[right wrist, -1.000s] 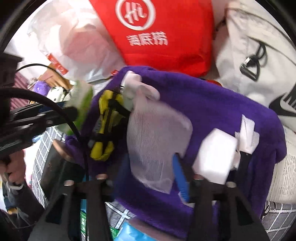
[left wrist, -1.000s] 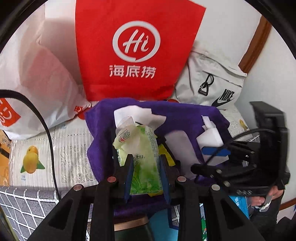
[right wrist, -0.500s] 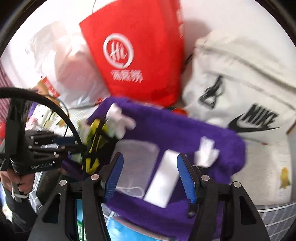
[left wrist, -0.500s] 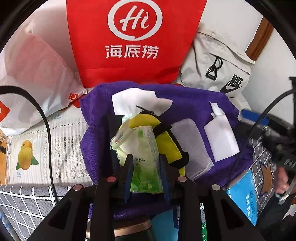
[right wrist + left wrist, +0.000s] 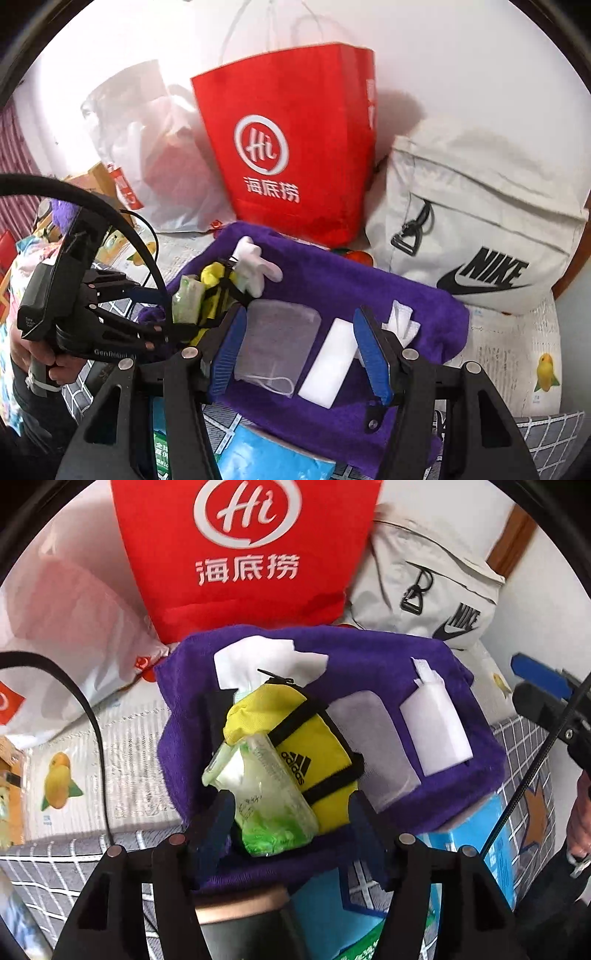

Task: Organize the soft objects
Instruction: 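Release the drink pouch onto the yellow bag and withdraw both grippers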

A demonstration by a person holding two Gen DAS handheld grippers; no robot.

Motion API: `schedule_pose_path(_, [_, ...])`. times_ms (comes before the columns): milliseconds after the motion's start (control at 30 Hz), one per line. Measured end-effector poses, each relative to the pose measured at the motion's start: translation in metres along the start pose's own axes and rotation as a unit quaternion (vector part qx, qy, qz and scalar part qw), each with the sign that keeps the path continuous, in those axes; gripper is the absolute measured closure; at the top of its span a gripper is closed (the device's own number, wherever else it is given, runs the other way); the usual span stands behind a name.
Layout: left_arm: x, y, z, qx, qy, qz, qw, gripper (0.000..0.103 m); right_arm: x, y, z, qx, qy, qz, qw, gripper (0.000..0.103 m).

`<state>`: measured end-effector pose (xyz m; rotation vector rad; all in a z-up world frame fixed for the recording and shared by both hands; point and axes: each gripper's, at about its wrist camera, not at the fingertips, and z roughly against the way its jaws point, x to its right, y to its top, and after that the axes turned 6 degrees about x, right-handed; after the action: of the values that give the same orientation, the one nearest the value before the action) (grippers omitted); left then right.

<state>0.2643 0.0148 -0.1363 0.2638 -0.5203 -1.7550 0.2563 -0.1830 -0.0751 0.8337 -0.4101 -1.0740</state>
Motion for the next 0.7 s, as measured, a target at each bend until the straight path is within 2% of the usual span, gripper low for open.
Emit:
schedule_pose_path(233, [-0.001, -0.007, 0.032, 0.014, 0.023, 0.011, 0.9996, 0.041, -0.027, 0.005, 0.037, 0.043, 0.009, 0.029, 0.999, 0.042])
schedule_pose_path(267, [-0.002, -0.009, 0.037, 0.016, 0.026, 0.014, 0.9994, 0.041, -0.031, 0.005, 0.045, 0.050, 0.012, 0.033, 0.998, 0.041])
schedule_pose_path(333, [-0.004, -0.015, 0.055, 0.025, 0.034, 0.015, 0.9990, 0.041, -0.038, 0.005, 0.054, 0.058, 0.015, 0.037, 0.997, 0.030])
schedule_pose_path(433, [-0.005, -0.026, 0.089, 0.051, 0.041, 0.012, 0.9978, 0.041, -0.049, 0.001, 0.065, 0.066, 0.030, 0.040, 0.997, 0.030])
schedule_pose_path(567, [-0.007, -0.043, 0.122, 0.072, 0.051, 0.011, 0.9960, 0.041, -0.061, -0.019, 0.067, 0.040, 0.044, 0.044, 0.997, 0.030])
schedule_pose_path(700, [-0.019, -0.071, 0.138, 0.087, 0.047, 0.038, 0.9944, 0.041, -0.077, -0.053, 0.060, -0.002, 0.035, 0.057, 0.998, 0.030])
